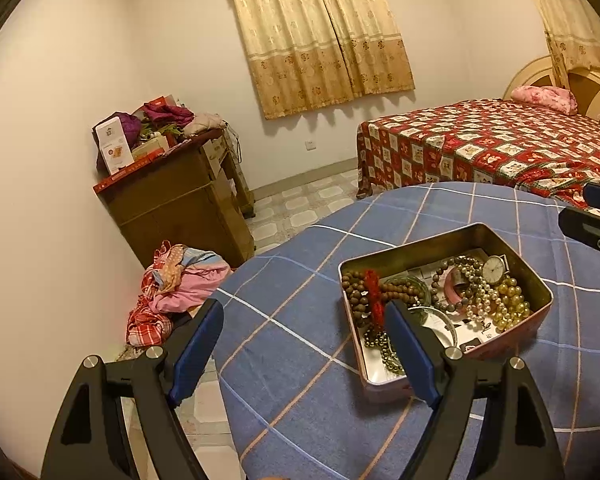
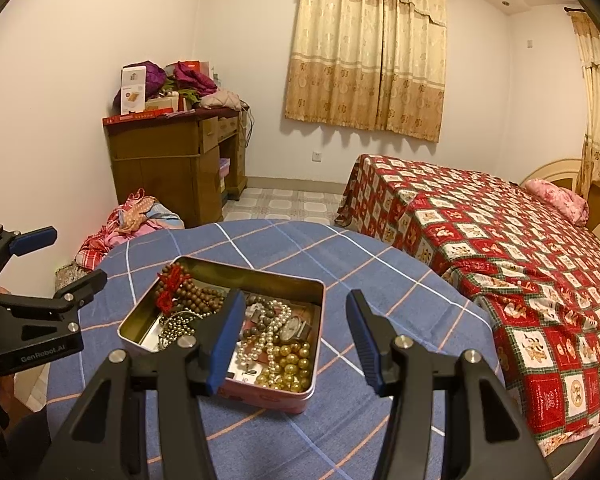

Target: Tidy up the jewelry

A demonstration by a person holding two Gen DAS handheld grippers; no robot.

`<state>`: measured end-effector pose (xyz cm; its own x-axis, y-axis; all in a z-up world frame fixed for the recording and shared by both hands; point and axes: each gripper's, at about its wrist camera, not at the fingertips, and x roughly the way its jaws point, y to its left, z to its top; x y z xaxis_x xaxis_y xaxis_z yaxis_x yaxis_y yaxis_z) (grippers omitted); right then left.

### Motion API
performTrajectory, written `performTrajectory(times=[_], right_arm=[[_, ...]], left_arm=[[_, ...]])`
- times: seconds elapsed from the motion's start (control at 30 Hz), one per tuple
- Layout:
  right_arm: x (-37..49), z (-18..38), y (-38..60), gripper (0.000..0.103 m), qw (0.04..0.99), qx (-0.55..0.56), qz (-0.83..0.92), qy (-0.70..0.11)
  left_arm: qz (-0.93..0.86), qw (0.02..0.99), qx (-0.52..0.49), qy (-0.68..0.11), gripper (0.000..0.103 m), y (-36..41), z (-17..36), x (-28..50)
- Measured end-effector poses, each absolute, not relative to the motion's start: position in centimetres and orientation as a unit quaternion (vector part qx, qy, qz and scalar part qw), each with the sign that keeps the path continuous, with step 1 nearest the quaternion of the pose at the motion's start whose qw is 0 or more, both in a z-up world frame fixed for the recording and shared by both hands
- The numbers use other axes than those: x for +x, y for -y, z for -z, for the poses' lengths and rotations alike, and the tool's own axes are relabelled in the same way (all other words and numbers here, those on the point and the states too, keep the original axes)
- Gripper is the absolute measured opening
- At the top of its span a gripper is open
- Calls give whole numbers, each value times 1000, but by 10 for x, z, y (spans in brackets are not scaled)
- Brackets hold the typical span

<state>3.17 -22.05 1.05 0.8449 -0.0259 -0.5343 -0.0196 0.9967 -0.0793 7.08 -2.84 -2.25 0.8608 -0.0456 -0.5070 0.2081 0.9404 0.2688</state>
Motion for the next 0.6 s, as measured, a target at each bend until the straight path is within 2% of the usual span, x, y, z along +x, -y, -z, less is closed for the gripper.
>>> performTrajectory(times=[0.6], right_arm=[[33,-10,218,55,959,-39,3,-281]], left_arm=[[46,951,170,-255,83,30,27,75]])
